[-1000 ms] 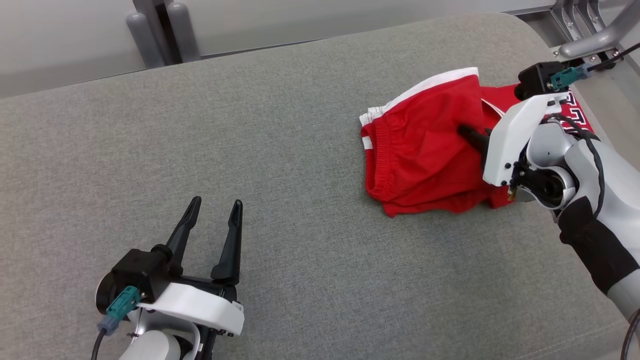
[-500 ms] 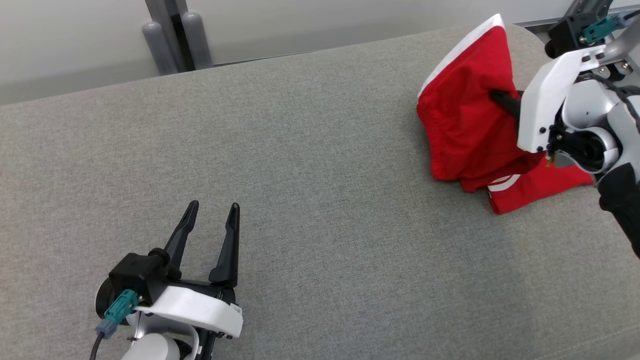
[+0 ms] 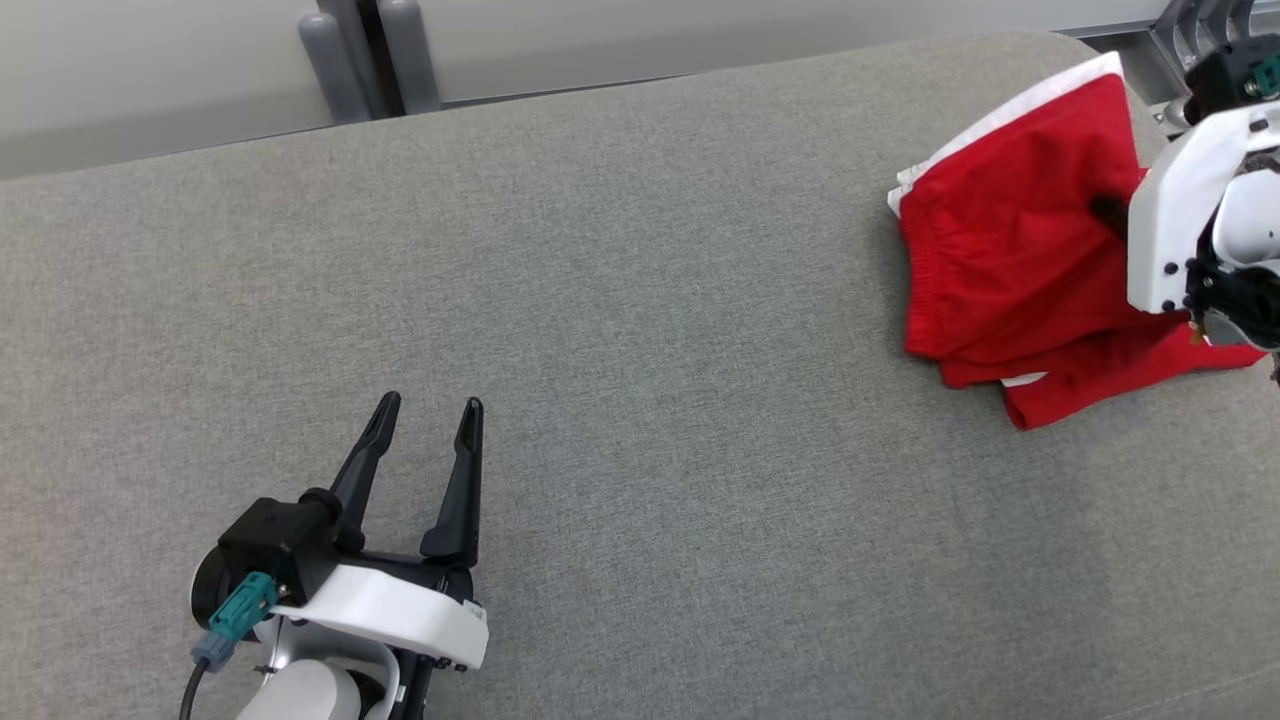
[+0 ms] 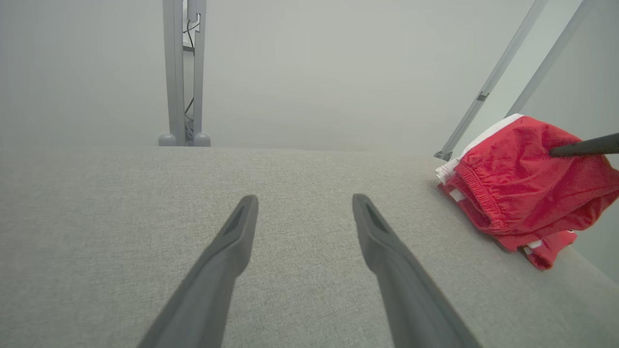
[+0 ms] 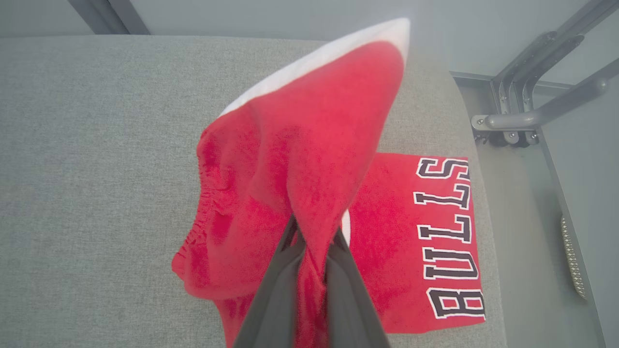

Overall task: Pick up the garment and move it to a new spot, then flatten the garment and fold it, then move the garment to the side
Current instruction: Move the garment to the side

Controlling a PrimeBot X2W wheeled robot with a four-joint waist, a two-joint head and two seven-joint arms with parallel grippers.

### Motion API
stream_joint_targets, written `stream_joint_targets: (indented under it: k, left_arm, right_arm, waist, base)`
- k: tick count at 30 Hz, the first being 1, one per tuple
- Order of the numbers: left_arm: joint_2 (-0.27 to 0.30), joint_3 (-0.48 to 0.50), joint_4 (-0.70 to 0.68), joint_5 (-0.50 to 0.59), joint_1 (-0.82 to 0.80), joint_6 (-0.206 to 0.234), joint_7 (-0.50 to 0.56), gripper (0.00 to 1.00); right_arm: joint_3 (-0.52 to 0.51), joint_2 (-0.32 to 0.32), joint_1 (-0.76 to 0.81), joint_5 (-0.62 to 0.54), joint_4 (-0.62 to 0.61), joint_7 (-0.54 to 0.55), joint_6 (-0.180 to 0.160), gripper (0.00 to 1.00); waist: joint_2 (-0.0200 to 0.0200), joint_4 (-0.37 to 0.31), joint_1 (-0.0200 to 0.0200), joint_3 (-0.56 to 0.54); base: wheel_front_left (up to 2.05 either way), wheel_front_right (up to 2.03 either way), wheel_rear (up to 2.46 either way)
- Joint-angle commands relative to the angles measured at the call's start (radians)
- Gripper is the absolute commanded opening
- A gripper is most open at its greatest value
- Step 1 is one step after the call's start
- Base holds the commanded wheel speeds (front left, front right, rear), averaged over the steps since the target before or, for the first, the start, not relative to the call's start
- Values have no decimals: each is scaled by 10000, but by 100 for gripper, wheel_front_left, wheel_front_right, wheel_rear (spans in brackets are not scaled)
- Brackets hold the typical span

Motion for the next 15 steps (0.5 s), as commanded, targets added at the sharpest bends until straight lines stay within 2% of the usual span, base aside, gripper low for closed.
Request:
stream_joint_targets:
  k: [1, 7, 15]
  left_arm:
    - [86, 6, -40, 77, -144, -2, 23, 100]
    - [71, -58, -18, 84, -265, -13, 34, 100]
    - [62, -124, 34, 91, -319, -38, 14, 100]
  right_arm:
    - [-42, 33, 38, -374, 301, -188, -1, 0]
    - [-238, 317, -213, -1487, 1462, -686, -1, 0]
    - [-226, 377, -637, -2954, 2705, -1289, -1, 0]
  waist:
    - [0, 62, 0, 71]
    - [0, 217, 0, 202]
    - [0, 348, 0, 364]
  base:
    - [0, 0, 0]
    - [0, 0, 0]
    - [0, 0, 0]
